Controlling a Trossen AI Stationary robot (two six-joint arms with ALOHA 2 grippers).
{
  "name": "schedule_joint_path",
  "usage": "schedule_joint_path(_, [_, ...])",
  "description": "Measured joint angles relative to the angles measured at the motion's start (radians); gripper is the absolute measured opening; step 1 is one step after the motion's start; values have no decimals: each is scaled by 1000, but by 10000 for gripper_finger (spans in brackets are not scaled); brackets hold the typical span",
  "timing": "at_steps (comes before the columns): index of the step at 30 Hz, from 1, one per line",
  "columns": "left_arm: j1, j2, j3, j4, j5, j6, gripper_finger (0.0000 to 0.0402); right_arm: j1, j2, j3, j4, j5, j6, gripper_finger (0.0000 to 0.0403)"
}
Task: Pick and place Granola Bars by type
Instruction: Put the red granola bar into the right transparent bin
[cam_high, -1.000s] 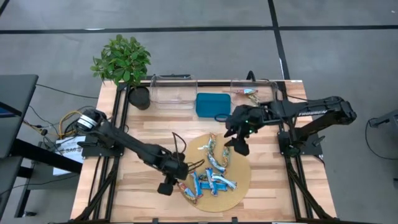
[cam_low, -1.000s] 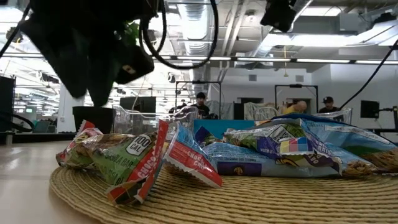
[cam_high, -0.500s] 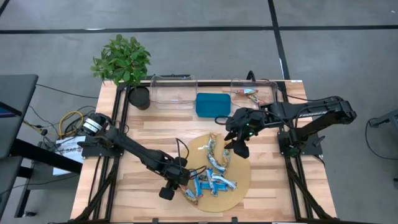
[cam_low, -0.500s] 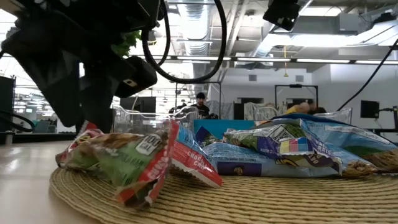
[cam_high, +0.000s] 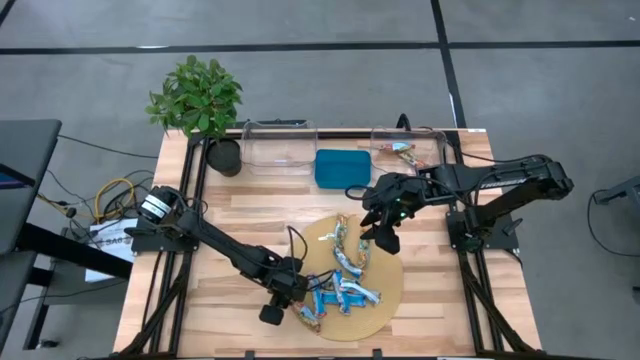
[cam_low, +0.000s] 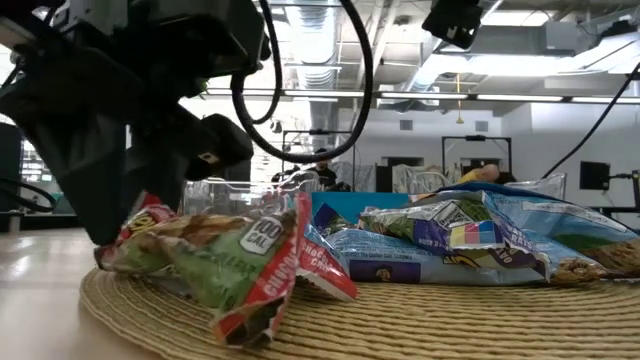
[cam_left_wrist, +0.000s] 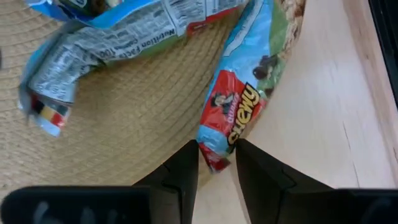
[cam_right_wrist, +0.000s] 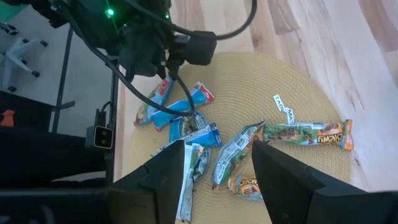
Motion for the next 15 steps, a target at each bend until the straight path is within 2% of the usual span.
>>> schedule_joint_path(6, [0,-3,20,-19,30,-20,16,0,0,0,-1,0,-1,176])
schedule_joint_path(12, [13,-5,20,-28,39,-121,4,0,0,0,4,-3,0,174])
schedule_joint_path(15, [38,-24,20,-31,11,-205,2,1,0,0,20,-5,18,173])
